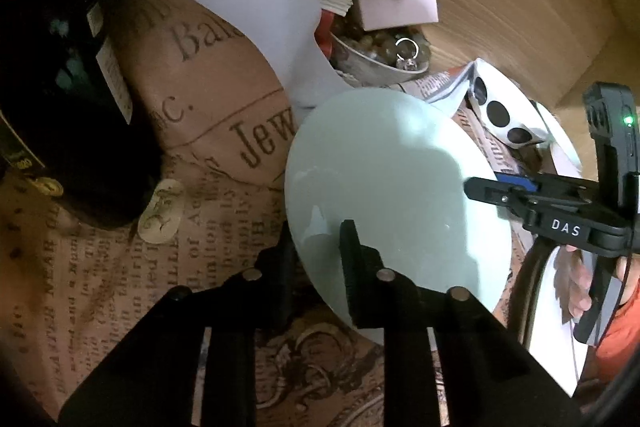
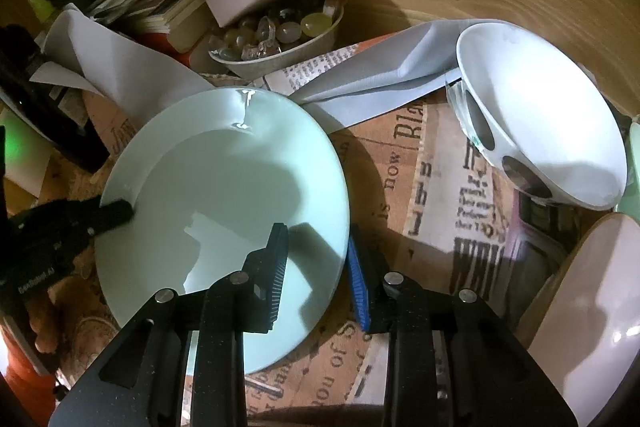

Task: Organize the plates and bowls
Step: 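Reach the right gripper to the mint green plate rim and close, then lift the mint green plate with the right gripper toward the plate stack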

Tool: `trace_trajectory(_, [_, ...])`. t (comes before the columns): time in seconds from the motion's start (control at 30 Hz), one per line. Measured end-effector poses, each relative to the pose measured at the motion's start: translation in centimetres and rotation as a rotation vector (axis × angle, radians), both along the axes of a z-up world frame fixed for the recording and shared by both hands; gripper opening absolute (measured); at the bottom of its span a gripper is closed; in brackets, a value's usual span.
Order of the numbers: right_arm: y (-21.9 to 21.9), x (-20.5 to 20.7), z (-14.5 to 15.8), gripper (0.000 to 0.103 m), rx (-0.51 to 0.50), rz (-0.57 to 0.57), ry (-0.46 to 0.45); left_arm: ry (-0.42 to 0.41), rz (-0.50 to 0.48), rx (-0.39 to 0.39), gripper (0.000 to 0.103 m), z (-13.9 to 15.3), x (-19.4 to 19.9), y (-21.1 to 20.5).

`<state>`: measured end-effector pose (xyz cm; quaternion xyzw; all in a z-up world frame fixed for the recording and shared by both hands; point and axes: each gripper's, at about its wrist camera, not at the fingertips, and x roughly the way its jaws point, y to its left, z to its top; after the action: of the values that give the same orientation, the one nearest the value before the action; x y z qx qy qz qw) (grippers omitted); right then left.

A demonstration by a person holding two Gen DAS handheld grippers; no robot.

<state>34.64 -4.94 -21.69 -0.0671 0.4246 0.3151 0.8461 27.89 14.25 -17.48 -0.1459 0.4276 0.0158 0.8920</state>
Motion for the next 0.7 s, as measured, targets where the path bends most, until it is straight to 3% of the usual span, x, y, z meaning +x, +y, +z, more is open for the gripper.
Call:
trace_trajectory(0.27, [-0.1,-1.0,0.4,0.022,0.008,0.008,-0.025,-0.012,0.007,0.037,0.021,0.4,-0.4,-1.1])
trace_trajectory(0.7, [-2.3,-5.1,4.1,0.022,0.058,0.029,-0.151,-0.134,0.032,0.092,0.021,4.3,-4.5,-1.8])
